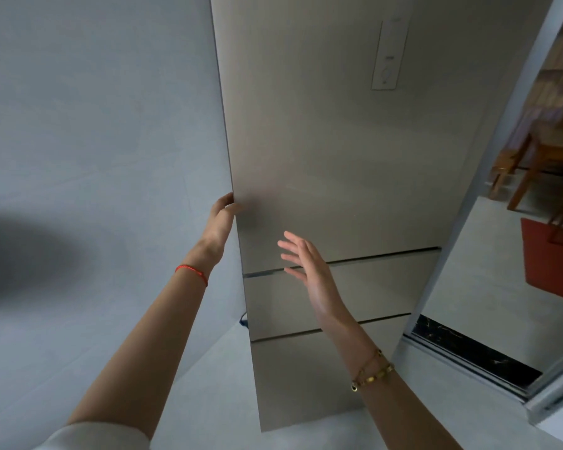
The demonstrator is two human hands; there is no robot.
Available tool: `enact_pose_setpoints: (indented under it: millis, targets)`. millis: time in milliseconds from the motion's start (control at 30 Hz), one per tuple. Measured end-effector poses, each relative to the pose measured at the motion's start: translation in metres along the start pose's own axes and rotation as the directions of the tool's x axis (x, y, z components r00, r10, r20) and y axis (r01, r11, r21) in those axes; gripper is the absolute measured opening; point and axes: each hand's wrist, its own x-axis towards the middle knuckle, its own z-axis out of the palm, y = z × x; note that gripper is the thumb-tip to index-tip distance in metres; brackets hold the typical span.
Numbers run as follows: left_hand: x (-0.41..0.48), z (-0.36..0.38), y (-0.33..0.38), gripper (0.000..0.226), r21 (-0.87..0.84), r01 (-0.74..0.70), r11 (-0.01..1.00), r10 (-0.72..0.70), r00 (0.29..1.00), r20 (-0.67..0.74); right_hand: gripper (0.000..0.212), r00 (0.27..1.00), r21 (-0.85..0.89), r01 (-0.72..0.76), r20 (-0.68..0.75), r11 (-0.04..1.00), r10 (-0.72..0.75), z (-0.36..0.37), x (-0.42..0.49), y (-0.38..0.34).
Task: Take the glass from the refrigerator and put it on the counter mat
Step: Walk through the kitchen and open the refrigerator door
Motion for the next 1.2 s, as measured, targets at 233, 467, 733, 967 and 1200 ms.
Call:
enact_pose_setpoints:
  millis: [233,467,733,967,1200]
  targets:
    - [0.011,-0.009,-0.003,0.031,-0.037,0.056,0.998,-0.057,0.998,-0.026,0.033,0.998,-0.020,0.007,-0.060,1.000,-0.008,-0.003,-0.019,-0.001]
    - [-0.051,-0.012,-0.015,0.033,-0.124,-0.078,0.989,0.081,0.996,0.024,0.039,0.984,-0.087,0.113,-0.127,0.990,-0.123,0.017,-0.045,-0.002]
    - [-0.111,-0.013,-0.026,0.032,-0.169,-0.201,0.965,0.233,0.953,0.194,0.034,0.949,-0.149,0.253,-0.152,0.956,-0.275,0.046,-0.085,-0.014]
    - [-0.135,0.008,-0.016,0.031,-0.196,-0.276,0.941,0.324,0.900,0.291,0.026,0.876,-0.326,0.348,-0.222,0.879,-0.429,0.046,-0.120,-0.029]
    - [-0.145,0.047,-0.020,0.029,-0.212,-0.277,0.937,0.336,0.879,0.339,0.035,0.845,-0.631,0.206,-0.271,0.748,-0.461,0.018,-0.141,-0.029]
